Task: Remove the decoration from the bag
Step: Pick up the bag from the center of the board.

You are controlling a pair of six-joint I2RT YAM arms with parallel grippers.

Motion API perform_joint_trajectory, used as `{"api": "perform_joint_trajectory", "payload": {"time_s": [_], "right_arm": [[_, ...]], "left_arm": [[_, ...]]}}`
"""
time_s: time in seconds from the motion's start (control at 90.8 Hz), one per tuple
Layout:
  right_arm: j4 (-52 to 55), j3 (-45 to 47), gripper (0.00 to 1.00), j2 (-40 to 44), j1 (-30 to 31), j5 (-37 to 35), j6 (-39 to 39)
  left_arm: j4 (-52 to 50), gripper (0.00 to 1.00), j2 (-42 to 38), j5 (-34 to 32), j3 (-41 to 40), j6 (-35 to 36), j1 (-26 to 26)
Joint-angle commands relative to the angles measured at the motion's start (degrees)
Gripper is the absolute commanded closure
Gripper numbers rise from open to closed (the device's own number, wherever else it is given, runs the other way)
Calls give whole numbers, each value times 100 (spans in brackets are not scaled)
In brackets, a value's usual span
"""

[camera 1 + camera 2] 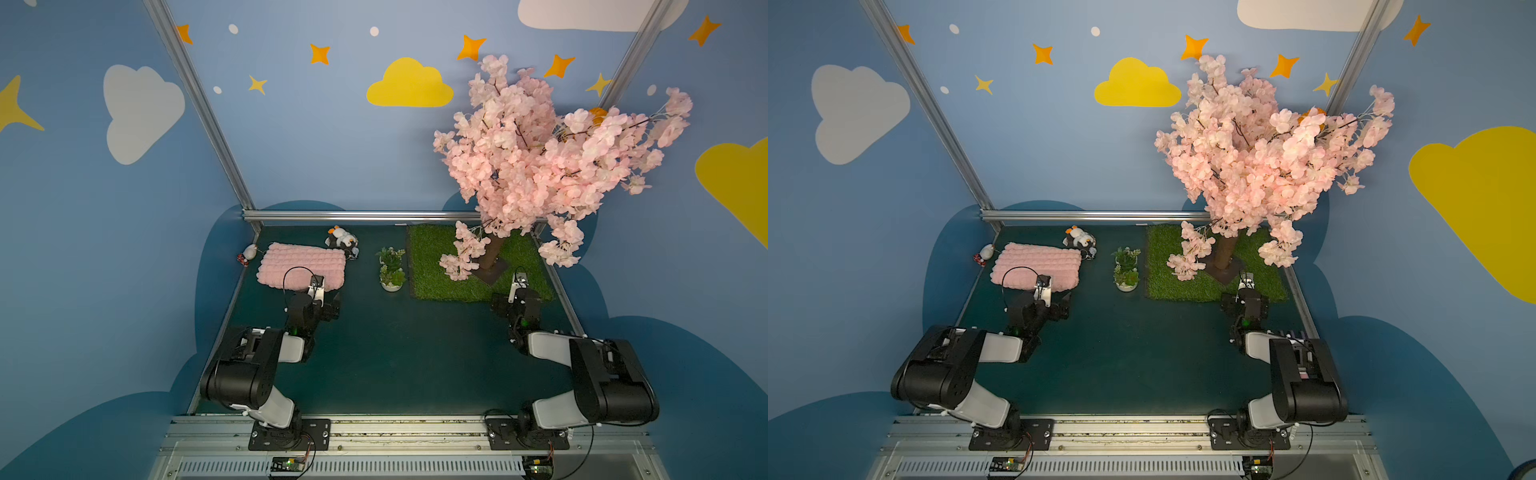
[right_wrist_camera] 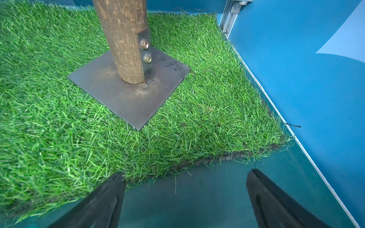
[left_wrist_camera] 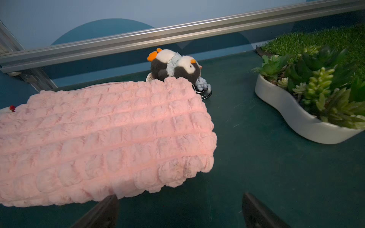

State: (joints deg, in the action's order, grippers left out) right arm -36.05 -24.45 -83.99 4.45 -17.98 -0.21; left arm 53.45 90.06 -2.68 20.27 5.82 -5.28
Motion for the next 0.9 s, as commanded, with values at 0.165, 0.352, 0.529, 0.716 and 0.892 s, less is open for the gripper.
{"api": "perform_joint_trajectory", "payload": {"time_s": [0.165,0.352,0.529,0.716,0.892], "right_arm": [[-72,-135,2,-49,-12,108,19],[300,-250,2,280,-13,638,46],[1668,-382,2,1585,215,1096,124],[3027,-499,2,2768,753,1616,267],[4161,-791,2,3272,1409,2064,171]], "left_arm": [[-106,0,-10,119,129,20,31],[-329,0,-542,311,60,104,44],[-2047,0,-2298,288,325,-44,-110],[-4006,0,-3051,517,1000,75,-159],[-4972,0,-2601,1313,1675,457,308]]}}
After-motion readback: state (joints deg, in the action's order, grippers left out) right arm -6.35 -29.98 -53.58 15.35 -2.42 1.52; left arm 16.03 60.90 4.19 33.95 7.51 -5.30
